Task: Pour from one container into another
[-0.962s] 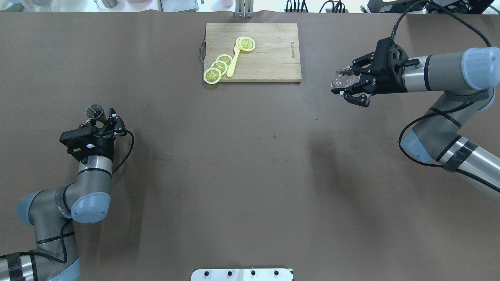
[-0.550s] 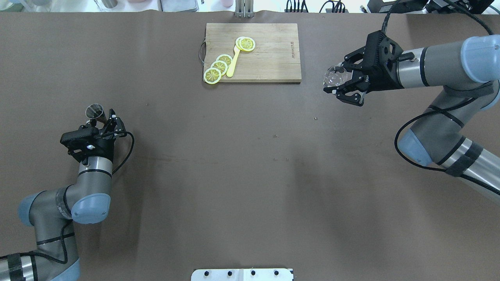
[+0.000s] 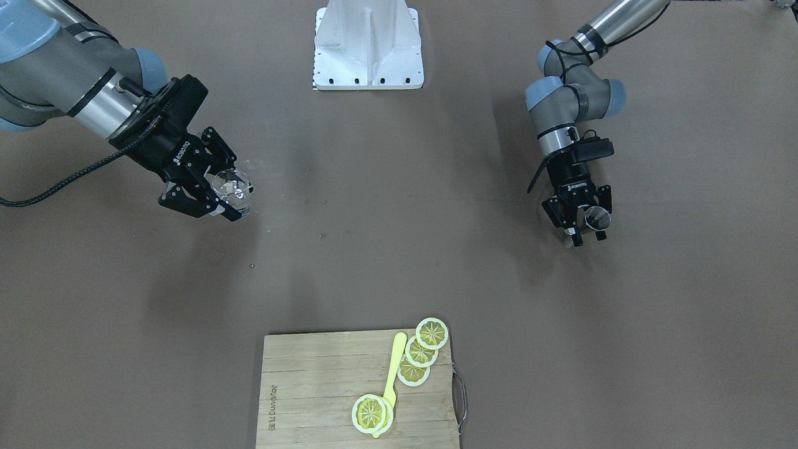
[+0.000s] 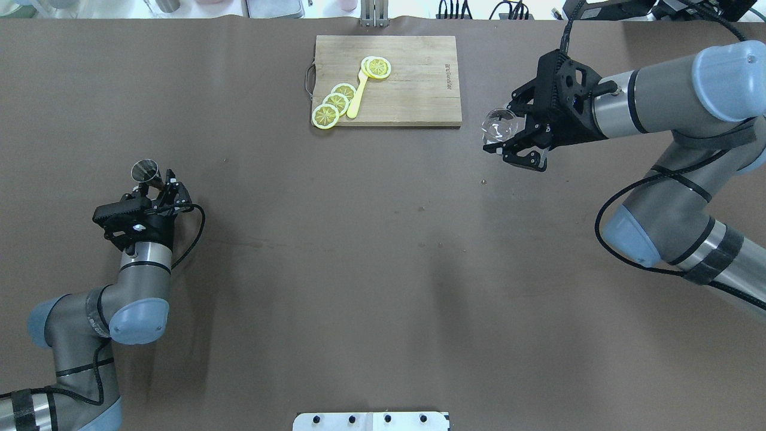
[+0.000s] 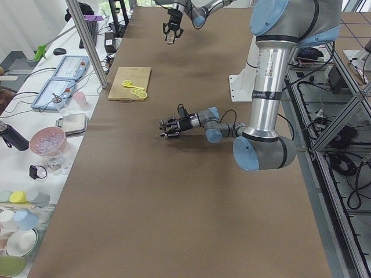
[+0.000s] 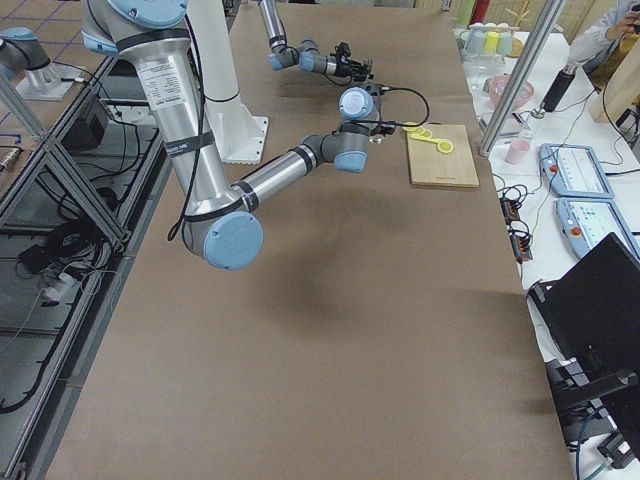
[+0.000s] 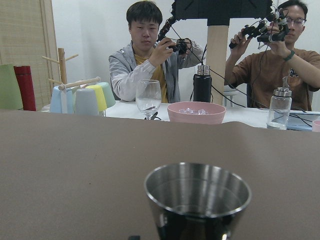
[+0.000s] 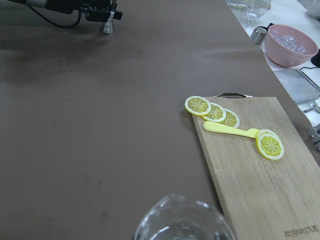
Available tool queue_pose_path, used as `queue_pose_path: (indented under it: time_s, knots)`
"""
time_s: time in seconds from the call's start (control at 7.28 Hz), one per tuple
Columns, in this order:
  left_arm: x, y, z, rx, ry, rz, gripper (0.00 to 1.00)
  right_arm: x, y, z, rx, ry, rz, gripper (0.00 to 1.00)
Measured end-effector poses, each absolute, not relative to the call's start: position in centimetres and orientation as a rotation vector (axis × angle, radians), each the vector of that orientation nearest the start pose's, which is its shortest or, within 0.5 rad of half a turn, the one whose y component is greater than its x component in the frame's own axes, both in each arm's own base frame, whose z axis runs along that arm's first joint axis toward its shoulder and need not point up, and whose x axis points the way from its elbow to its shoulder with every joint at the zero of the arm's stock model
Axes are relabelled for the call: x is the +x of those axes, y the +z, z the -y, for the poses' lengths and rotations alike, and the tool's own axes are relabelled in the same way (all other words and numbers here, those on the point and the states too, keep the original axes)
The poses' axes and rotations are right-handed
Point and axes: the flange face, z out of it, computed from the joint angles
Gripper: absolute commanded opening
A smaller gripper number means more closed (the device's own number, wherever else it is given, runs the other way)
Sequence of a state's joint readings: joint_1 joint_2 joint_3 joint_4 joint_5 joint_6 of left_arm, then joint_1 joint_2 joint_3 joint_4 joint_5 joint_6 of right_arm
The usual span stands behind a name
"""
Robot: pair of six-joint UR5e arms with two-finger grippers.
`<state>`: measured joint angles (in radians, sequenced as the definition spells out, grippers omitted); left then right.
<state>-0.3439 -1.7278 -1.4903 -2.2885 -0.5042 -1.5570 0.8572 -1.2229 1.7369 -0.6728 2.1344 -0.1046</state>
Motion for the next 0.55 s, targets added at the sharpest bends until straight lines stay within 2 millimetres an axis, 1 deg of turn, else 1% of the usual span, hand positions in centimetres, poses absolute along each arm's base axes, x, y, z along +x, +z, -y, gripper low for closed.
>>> queue_pose_path:
  time_s: [0.14, 0.27, 0.41, 0.55]
  knots:
    - [45.44, 51.50, 39.68, 1.137, -0.709, -0.535, 0.18, -32.42, 28.24, 49.45, 1.224, -1.055, 0.913, 0.00]
    - [45.43, 51.45, 39.68, 1.137, -0.709, -0.535, 0.02, -32.49, 28.15, 49.42, 1.219, -1.056, 0.921, 0.00]
    - [45.38, 51.26, 39.67, 1.137, -0.711, -0.539, 0.00, -32.57, 28.08, 49.26, 1.209, -1.061, 0.940, 0.00]
    - [45.12, 50.57, 39.66, 1.137, -0.720, -0.552, 0.00, -32.63, 28.02, 49.02, 1.194, -1.066, 0.967, 0.00]
